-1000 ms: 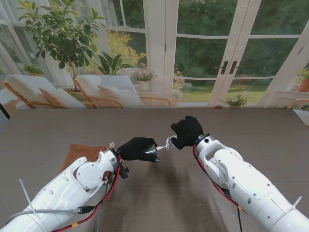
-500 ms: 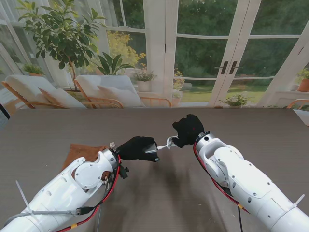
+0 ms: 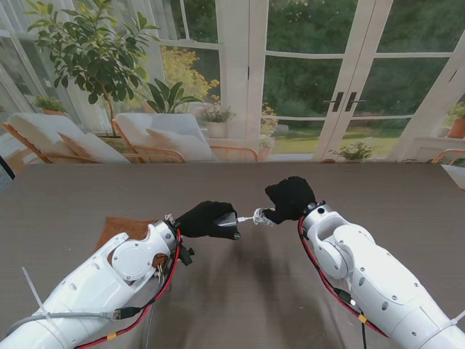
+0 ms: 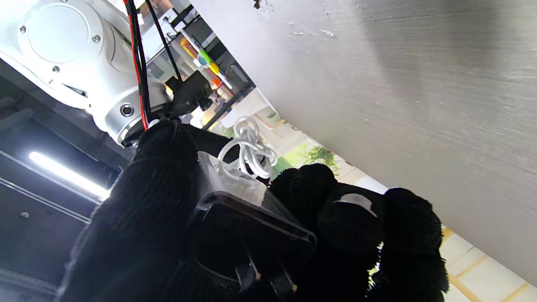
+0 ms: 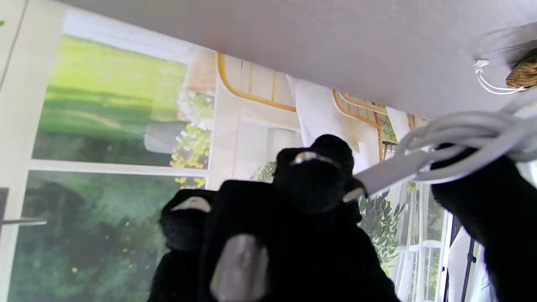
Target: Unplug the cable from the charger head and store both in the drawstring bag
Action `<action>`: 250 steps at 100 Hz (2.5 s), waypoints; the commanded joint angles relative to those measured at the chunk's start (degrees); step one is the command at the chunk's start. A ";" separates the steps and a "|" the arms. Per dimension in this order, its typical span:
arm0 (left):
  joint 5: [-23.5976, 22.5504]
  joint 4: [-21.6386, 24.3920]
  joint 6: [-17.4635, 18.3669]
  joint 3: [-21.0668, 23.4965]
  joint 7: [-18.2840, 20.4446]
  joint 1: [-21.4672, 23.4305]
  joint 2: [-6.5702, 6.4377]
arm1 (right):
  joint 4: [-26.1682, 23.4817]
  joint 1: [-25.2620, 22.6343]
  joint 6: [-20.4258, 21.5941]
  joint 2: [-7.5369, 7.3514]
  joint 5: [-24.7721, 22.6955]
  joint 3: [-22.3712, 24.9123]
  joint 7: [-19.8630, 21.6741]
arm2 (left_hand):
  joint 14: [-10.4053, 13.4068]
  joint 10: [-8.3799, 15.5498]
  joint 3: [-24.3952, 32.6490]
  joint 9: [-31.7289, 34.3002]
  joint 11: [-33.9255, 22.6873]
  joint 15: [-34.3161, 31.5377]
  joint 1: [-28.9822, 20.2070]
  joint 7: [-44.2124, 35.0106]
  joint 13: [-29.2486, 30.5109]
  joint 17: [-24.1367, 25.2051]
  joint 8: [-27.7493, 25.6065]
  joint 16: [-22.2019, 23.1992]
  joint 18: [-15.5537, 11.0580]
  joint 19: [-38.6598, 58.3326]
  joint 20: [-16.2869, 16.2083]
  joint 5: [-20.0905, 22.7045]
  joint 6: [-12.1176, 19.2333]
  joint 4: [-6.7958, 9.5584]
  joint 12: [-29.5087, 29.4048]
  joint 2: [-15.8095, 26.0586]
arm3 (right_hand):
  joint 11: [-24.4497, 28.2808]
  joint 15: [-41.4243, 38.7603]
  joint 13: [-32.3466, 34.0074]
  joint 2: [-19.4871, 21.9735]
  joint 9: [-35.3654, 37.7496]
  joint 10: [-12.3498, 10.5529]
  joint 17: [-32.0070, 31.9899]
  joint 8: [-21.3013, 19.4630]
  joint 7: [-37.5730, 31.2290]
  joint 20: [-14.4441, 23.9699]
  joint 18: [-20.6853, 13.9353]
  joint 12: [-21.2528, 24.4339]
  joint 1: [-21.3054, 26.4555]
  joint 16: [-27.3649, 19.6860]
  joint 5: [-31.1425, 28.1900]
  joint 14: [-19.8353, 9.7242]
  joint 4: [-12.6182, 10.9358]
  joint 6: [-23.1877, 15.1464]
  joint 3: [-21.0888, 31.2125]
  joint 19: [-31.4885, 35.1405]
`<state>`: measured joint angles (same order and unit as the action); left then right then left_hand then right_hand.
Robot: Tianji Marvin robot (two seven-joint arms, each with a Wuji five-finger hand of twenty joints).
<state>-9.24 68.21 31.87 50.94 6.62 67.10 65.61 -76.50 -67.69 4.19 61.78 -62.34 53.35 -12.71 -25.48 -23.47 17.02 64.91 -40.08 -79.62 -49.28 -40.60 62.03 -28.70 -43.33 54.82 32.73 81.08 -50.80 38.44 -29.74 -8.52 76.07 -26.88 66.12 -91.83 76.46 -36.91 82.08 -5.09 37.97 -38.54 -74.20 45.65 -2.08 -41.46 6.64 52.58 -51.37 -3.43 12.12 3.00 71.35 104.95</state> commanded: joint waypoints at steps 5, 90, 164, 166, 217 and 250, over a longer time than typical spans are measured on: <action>0.65 -0.15 0.86 -0.19 1.05 -1.87 0.14 | 0.46 -1.35 -1.27 -0.27 1.38 -0.47 0.30 | -4.33 1.69 11.62 7.16 -4.23 -3.72 -22.95 -14.00 4.71 2.12 -4.04 0.49 -7.83 2.87 -0.92 5.38 16.77 0.60 1.00 9.74 | -4.49 4.43 -0.63 1.42 1.23 5.25 29.00 -1.45 -6.31 -2.20 0.75 1.56 12.14 -1.79 -1.21 -7.25 -6.12 1.24 6.20 -0.46; 2.81 4.53 -2.31 0.21 4.59 -3.68 -0.45 | 0.06 -5.79 1.34 2.99 18.22 1.03 0.00 | -3.90 2.00 11.62 7.41 -4.22 -3.69 -23.00 -13.77 5.45 1.54 -4.01 0.28 -7.50 3.14 -0.74 5.34 16.49 0.52 0.82 9.75 | -37.93 59.90 -9.65 11.41 -30.51 7.27 5.36 6.20 24.91 -3.65 18.14 10.26 9.36 -19.54 35.80 8.89 -8.94 -7.51 -6.52 -37.11; 2.11 6.99 -5.20 1.84 5.50 -1.91 -0.98 | 4.84 -4.79 12.27 4.60 24.26 0.49 -3.61 | -3.98 1.87 10.76 7.03 -4.02 -3.34 -23.38 -13.58 4.91 2.06 -3.77 0.32 -7.41 2.86 -0.61 4.90 16.42 0.63 0.75 10.00 | -28.68 40.78 -1.38 -7.92 -7.86 6.34 11.71 11.90 6.35 -3.84 17.73 0.71 22.16 -13.82 -2.25 8.57 3.41 -17.33 13.20 -28.61; 2.08 7.06 -5.29 1.90 5.52 -1.83 -1.00 | 4.88 -4.76 12.16 4.63 24.31 0.48 -3.70 | -3.98 1.87 10.75 7.03 -4.02 -3.33 -23.39 -13.62 4.91 2.06 -3.77 0.33 -7.41 2.86 -0.61 4.95 16.39 0.63 0.75 9.98 | -27.78 38.29 -1.30 -8.82 -6.77 6.50 12.81 11.44 5.90 -3.94 17.52 0.16 21.81 -13.26 -2.76 8.25 3.10 -17.14 14.36 -27.77; 1.04 7.85 -7.21 2.84 6.50 -0.27 -1.53 | 5.16 -3.92 7.26 5.00 23.21 0.15 -5.56 | -3.99 1.84 10.29 7.03 -4.15 -3.69 -23.55 -13.56 4.82 1.94 -3.42 0.50 -7.00 3.04 -0.94 4.78 16.19 0.69 0.78 10.08 | 5.66 -6.01 -1.09 -26.89 0.86 12.24 29.48 1.05 -2.32 1.77 10.06 -4.82 24.12 0.43 -14.27 0.20 -26.76 0.09 18.60 3.82; -0.51 8.72 -8.71 3.00 7.68 0.72 -2.13 | 6.15 -1.92 4.24 3.93 17.54 -1.08 -5.99 | -3.82 1.84 9.85 7.03 -4.16 -4.19 -23.63 -13.71 4.88 1.89 -3.44 0.56 -6.74 3.17 -1.23 4.66 16.22 0.73 0.77 10.21 | 11.97 -10.55 -0.92 -30.78 0.79 12.08 30.82 0.67 -5.15 2.57 4.36 -4.48 25.84 3.42 -15.53 -4.91 -33.80 4.96 18.60 11.92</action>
<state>-9.67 75.79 23.15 53.53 13.04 67.77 63.70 -71.62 -69.89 9.91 66.40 -44.05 52.35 -19.71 -25.49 -23.47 16.95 65.48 -40.08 -79.63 -49.29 -41.03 63.23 -28.70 -42.91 54.80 32.73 81.08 -50.81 39.18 -29.66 -8.69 76.07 -26.94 71.73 -98.47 74.35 -64.59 79.63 0.21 37.97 -32.98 -60.03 44.34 7.78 -45.68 25.65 54.88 -58.11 3.03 -19.57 3.86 81.72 104.03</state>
